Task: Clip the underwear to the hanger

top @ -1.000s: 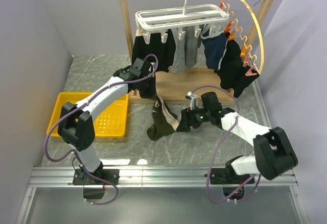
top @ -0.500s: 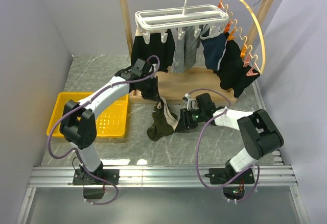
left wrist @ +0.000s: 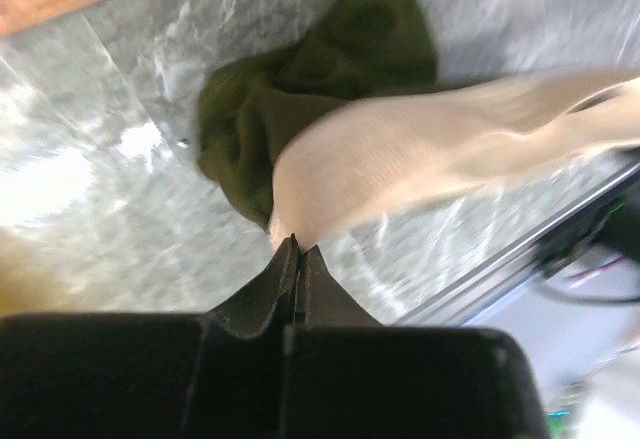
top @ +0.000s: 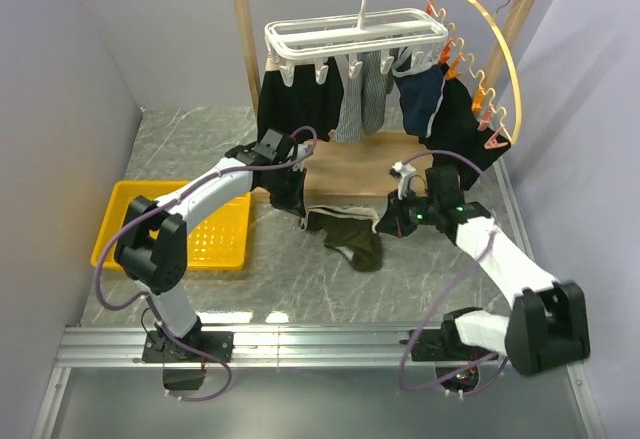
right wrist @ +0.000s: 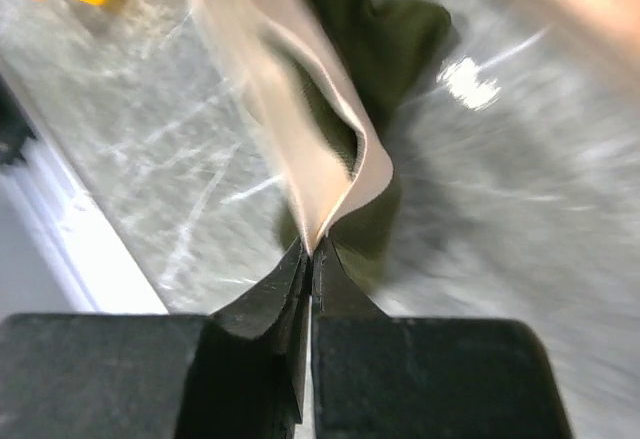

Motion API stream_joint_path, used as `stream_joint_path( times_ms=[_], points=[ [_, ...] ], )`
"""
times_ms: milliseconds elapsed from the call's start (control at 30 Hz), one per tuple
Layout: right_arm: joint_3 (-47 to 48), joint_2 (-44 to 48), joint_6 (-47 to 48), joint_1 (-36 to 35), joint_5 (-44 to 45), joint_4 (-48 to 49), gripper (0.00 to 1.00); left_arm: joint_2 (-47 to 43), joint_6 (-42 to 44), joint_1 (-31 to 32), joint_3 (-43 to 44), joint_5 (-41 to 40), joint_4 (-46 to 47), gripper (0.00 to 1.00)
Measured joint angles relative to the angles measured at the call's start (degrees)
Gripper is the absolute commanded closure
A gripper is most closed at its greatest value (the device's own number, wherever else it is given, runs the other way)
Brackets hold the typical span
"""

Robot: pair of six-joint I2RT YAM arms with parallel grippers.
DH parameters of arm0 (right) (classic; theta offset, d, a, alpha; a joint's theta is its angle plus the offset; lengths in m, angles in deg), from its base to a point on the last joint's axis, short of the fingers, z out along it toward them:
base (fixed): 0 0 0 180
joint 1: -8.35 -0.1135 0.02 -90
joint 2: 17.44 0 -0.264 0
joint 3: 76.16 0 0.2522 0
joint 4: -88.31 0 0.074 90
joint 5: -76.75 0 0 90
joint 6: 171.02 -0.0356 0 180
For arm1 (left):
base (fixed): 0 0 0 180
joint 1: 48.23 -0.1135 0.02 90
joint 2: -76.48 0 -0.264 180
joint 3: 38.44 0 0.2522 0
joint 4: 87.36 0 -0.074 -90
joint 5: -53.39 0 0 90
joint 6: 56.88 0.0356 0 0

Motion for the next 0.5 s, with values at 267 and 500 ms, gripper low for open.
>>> stream_joint_path(
  times_ms=[267, 500],
  points=[
    [5.9, 13.7, 18.7, 0.3, 6.3, -12.6, 1.0, -7.9, 26.8, 0.4, 2.4, 0.0, -6.3, 0.99],
    [7.1, 23.7, 33.3, -1.1, 6.9, -26.4, 1.0, -15.6, 48.9, 4.1, 1.4, 7.3, -18.1, 0.95]
  ],
)
